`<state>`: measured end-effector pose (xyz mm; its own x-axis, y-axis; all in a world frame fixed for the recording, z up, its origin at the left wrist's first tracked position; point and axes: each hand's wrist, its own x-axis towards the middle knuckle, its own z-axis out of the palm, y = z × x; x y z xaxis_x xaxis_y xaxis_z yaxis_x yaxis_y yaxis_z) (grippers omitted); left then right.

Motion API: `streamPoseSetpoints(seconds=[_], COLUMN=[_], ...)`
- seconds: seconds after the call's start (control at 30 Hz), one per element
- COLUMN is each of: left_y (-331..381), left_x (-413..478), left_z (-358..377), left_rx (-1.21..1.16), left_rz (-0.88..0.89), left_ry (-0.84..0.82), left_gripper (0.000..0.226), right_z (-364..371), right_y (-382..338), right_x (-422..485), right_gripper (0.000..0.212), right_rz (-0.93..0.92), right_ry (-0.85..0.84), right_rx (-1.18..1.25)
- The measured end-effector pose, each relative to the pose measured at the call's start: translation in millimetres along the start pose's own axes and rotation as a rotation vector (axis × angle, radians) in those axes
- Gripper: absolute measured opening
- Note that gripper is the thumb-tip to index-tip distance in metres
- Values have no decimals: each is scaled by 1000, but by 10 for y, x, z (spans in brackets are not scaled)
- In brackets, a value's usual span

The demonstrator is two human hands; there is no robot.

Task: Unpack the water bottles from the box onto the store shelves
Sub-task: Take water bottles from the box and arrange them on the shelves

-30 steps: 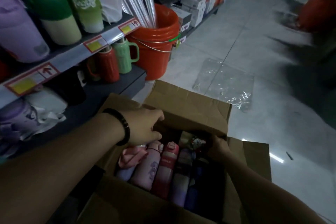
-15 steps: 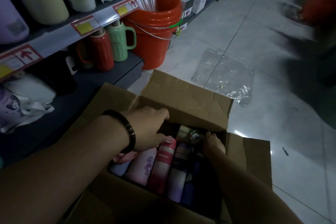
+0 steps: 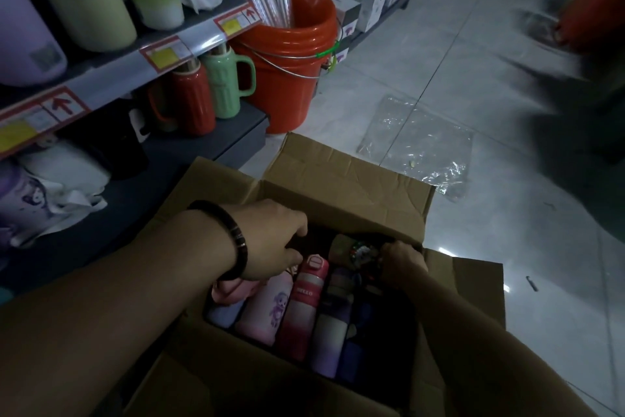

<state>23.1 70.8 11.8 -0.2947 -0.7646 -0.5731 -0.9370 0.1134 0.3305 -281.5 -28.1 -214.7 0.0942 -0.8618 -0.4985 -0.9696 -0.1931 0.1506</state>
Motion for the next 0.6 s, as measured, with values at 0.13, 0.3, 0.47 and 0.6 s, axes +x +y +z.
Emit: streamPoseSetpoints(seconds=[0.13, 0.3, 0.47, 0.6], left_y=[33, 82, 117, 86], left_x=[-25, -70, -129, -144], left_z=[-37, -41, -46, -99], left_rx=[14, 16, 26, 54], left_rz=[1, 1, -5, -14], left_ry=[0, 0, -20, -25], left_gripper=[48, 51, 52, 54], right_z=[-249, -486, -620, -934], right_y=[4, -113, -305, -398], right_x=[-58, -171, -206, -292], right_gripper=[60, 93, 77, 52], right_rz=[-29, 5, 19, 4], right_ry=[31, 70, 39, 113], right_rx=[-164, -37, 196, 320])
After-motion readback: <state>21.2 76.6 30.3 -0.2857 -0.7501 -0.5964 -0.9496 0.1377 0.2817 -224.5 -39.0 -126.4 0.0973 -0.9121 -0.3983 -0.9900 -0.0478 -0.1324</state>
